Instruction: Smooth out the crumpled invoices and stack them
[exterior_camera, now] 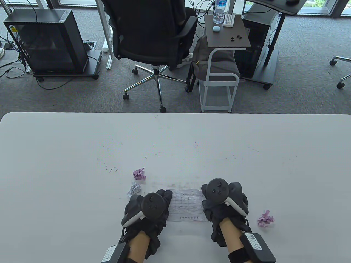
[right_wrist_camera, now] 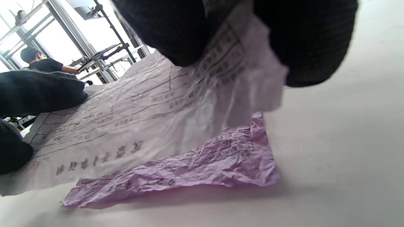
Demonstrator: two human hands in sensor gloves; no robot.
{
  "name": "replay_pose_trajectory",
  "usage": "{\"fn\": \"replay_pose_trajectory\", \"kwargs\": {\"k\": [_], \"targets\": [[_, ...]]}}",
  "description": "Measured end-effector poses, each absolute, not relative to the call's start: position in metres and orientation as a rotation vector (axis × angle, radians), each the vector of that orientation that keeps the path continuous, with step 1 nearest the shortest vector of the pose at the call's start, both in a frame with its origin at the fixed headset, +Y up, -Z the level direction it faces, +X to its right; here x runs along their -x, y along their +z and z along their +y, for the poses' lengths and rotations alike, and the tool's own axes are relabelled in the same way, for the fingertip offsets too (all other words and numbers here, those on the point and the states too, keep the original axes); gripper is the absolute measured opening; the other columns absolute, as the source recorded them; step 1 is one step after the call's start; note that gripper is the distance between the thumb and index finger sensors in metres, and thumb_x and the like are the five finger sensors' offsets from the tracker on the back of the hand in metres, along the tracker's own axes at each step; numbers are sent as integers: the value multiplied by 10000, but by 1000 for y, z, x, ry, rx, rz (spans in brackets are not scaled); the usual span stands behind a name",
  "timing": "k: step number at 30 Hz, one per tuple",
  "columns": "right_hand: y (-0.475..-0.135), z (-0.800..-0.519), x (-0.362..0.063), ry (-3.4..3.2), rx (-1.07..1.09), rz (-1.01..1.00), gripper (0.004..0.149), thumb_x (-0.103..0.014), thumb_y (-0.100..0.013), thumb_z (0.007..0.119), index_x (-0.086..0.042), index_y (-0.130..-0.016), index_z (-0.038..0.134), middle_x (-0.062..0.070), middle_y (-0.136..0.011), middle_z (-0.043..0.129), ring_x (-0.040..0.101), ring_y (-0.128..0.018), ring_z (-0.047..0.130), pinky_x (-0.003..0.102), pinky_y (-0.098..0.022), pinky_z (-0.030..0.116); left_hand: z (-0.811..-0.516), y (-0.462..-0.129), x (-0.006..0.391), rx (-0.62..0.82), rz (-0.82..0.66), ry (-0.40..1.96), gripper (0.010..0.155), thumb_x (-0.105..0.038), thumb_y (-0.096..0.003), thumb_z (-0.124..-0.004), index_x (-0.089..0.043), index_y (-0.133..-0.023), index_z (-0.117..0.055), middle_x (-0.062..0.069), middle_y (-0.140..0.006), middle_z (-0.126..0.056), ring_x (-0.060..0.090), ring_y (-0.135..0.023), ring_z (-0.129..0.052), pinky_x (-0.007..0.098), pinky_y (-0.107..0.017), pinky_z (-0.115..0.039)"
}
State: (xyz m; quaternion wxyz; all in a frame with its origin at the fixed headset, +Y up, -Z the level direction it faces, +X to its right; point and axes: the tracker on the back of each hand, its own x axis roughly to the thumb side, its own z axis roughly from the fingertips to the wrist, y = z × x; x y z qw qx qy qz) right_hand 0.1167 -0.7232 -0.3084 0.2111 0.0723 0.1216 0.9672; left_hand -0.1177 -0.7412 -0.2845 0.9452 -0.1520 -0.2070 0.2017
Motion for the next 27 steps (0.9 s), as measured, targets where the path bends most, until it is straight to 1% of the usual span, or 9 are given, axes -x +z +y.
{"fn": "replay_pose_trajectory", "kwargs": {"k": [2, 5, 7, 9, 14, 17, 22, 25, 27], "targets": [[-315, -730, -117, 2672, -186, 335, 586, -162, -498, 819, -39, -1003, 549, 202, -795, 848, 285, -526, 949, 433, -359, 872, -749, -294, 117, 309, -418, 381, 666, -137, -536, -807, -14, -1101, -477, 275, -1072, -376, 260, -598, -951, 527, -531, -809], [-322, -738, -114, 2657, -182, 388, 585, -151, -500, 819, -36, -1005, 547, 208, -799, 843, 298, -533, 941, 443, -364, 865, -759, -302, 117, 357, -421, 389, 672, -133, -536, -812, -7, -1101, -470, 279, -1072, -365, 264, -594, -951, 527, -530, -809], [-327, -743, -112, 2720, -190, 381, 584, -164, -498, 821, -41, -1003, 552, 199, -795, 851, 284, -531, 947, 434, -363, 871, -764, -306, 119, 381, -414, 385, 680, -141, -538, -814, -9, -1104, -461, 276, -1075, -357, 259, -589, -944, 520, -531, -801], [-330, -750, -109, 2725, -173, 402, 582, -159, -499, 820, -40, -1002, 553, 204, -796, 848, 289, -534, 943, 437, -365, 867, -764, -307, 118, 362, -409, 382, 679, -139, -535, -819, -11, -1103, -469, 273, -1075, -366, 261, -579, -945, 515, -524, -806], [-331, -766, -100, 2833, -171, 410, 574, -166, -500, 818, -45, -997, 559, 197, -782, 854, 278, -542, 936, 430, -370, 868, -766, -306, 111, 374, -403, 294, 676, -137, -534, -825, -9, -1101, -482, 272, -1075, -374, 261, -563, -932, 500, -520, -790], [-329, -768, -96, 2864, -164, 378, 573, -171, -498, 821, -44, -994, 564, 194, -761, 856, 263, -524, 926, 429, -369, 864, -766, -306, 106, 389, -370, 267, 674, -127, -532, -827, -1, -1100, -487, 280, -1073, -371, 269, -563, -928, 502, -522, -781], [-326, -770, -89, 2965, -152, 368, 585, -190, -496, 834, -47, -995, 562, 168, -757, 849, 240, -516, 918, 422, -370, 864, -768, -305, 100, 402, -353, 105, 663, -131, -530, -834, 7, -1093, -512, 293, -1060, -417, 259, -544, -937, 492, -505, -794], [-324, -771, -85, 3052, -137, 368, 608, -224, -495, 852, -50, -998, 558, 145, -758, 844, 229, -516, 916, 421, -373, 863, -770, -305, 104, 405, -330, 25, 657, -162, -539, -828, 0, -1096, -519, 296, -1063, -412, 246, -545, -923, 510, -503, -789], [-323, -770, -82, 3098, -155, 347, 604, -237, -497, 849, -54, -996, 562, 133, -759, 847, 230, -513, 921, 421, -371, 866, -770, -304, 107, 382, -316, 44, 660, -180, -539, -831, -5, -1097, -526, 291, -1069, -398, 261, -577, -901, 536, -514, -770]]}}
